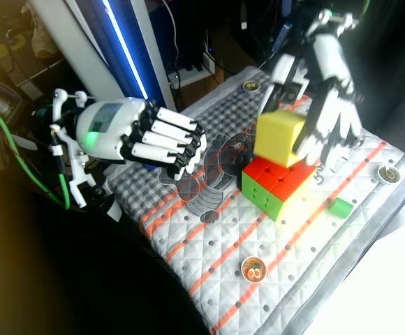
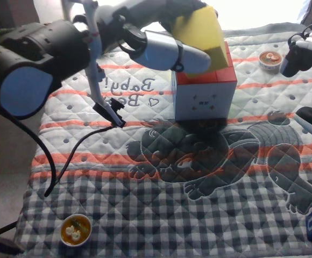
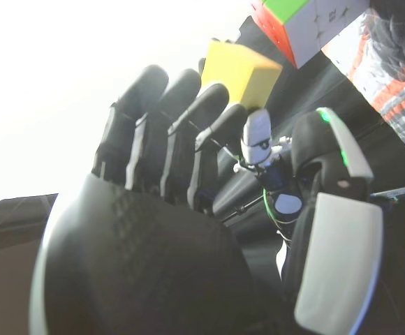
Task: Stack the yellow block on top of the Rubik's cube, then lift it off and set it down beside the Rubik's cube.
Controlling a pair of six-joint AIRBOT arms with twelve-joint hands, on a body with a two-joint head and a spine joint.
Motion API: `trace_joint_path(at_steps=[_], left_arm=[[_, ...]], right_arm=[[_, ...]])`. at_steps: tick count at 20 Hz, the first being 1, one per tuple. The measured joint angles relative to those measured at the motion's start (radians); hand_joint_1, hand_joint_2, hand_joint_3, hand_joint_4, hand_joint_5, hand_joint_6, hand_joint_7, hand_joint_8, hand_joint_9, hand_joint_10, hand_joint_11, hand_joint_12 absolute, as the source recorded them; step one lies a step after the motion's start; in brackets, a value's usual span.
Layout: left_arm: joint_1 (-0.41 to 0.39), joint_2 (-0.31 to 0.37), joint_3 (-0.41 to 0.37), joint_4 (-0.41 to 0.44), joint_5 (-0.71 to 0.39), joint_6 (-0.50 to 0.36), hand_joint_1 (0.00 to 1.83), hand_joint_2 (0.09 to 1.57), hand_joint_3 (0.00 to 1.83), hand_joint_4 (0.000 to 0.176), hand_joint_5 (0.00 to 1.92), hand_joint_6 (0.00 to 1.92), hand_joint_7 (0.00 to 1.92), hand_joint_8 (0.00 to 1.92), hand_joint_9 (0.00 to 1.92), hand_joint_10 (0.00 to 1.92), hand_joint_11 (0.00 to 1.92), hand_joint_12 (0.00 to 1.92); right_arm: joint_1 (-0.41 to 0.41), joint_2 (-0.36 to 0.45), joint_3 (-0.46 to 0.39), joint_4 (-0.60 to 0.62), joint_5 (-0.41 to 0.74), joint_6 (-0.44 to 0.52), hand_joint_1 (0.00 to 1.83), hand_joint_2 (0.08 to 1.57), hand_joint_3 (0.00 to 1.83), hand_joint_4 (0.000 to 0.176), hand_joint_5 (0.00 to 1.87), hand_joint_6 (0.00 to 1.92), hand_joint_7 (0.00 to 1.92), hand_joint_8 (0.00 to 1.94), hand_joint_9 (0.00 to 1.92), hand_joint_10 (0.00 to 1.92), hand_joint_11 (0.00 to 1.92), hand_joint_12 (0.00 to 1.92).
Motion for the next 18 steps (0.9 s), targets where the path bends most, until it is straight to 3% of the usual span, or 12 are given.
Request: trace_joint_path(at_steps=[2,3,4,5,6,7,8,14,15,17,18], left_arm=[[-0.001,-0.009,0.007,-0.001,-0.009,-0.001,1.05,1.21,0.01,0.0,0.78,1.28,0.58,0.1,0.07,0.95,0.0,1.64],[-0.001,-0.011,0.011,-0.003,-0.011,-0.004,1.0,1.16,0.0,0.0,0.62,0.84,0.52,0.07,0.04,0.92,0.0,1.62],[-0.001,-0.01,0.013,-0.004,-0.013,-0.005,0.98,1.13,0.0,0.0,0.53,0.51,0.44,0.02,0.01,0.82,0.0,1.53],[-0.001,-0.013,0.019,-0.006,-0.022,-0.005,0.94,1.11,0.0,0.042,0.49,0.29,0.37,0.0,0.01,0.7,0.0,1.4],[-0.001,-0.013,0.024,-0.007,-0.029,-0.004,0.87,1.09,0.0,0.105,0.39,0.13,0.28,0.0,0.0,0.58,0.0,1.31],[-0.001,-0.016,0.031,-0.009,-0.038,-0.003,0.84,1.07,0.0,0.129,0.31,0.05,0.23,0.0,0.0,0.51,0.0,1.29],[-0.001,-0.017,0.031,-0.01,-0.044,-0.003,0.82,1.02,0.0,0.174,0.11,0.0,0.19,0.0,0.01,0.5,0.0,1.26],[0.001,-0.022,0.03,-0.014,-0.047,-0.003,0.85,0.9,0.0,0.176,0.05,0.0,0.21,0.01,0.0,0.56,0.0,1.34],[0.002,-0.022,0.03,-0.016,-0.045,-0.003,0.84,0.89,0.0,0.156,0.02,0.0,0.21,0.01,0.0,0.59,0.0,1.37],[0.013,-0.011,0.018,-0.026,-0.026,-0.002,0.85,0.89,0.0,0.16,0.0,0.0,0.2,0.01,0.0,0.64,0.0,1.44],[0.016,0.004,0.001,-0.026,-0.019,-0.002,0.86,0.88,0.0,0.168,0.0,0.0,0.13,0.0,0.0,0.59,0.0,1.52]], right_arm=[[0.0,-0.002,0.0,0.004,-0.001,0.0,1.06,0.88,0.43,0.0,0.45,1.16,0.47,1.26,0.35,1.44,0.18,1.87],[0.0,-0.002,0.0,0.002,0.0,0.0,1.06,0.88,0.43,0.0,0.45,1.17,0.46,1.28,0.35,1.45,0.19,1.88],[0.0,-0.002,0.0,0.0,0.0,0.0,1.07,0.87,0.44,0.0,0.46,1.18,0.47,1.3,0.37,1.47,0.22,1.87],[0.0,-0.002,0.0,0.001,0.0,0.0,1.07,0.86,0.45,0.0,0.46,1.19,0.47,1.32,0.37,1.48,0.23,1.87],[0.0,-0.002,0.0,0.0,0.0,0.0,1.1,0.85,0.47,0.0,0.46,1.21,0.47,1.33,0.37,1.5,0.23,1.89],[0.0,-0.002,0.0,0.001,0.0,0.0,1.1,0.85,0.48,0.0,0.45,1.21,0.45,1.33,0.36,1.5,0.21,1.89],[0.0,-0.002,0.0,0.002,0.0,0.0,1.09,0.85,0.48,0.0,0.45,1.21,0.45,1.32,0.36,1.52,0.22,1.9],[0.0,-0.002,0.0,0.001,0.0,0.0,1.08,0.85,0.46,0.0,0.42,1.23,0.41,1.27,0.3,1.48,0.14,1.9],[0.0,-0.002,0.0,0.001,0.0,0.0,1.08,0.83,0.47,0.0,0.41,1.23,0.42,1.27,0.31,1.47,0.13,1.9],[0.005,-0.002,0.0,0.0,-0.002,0.001,1.05,0.82,0.48,0.0,0.39,1.18,0.41,1.26,0.3,1.46,0.13,1.89],[0.012,-0.002,0.002,0.001,-0.005,0.0,0.98,0.83,0.43,0.0,0.32,1.1,0.32,1.25,0.26,1.45,0.12,1.84]])
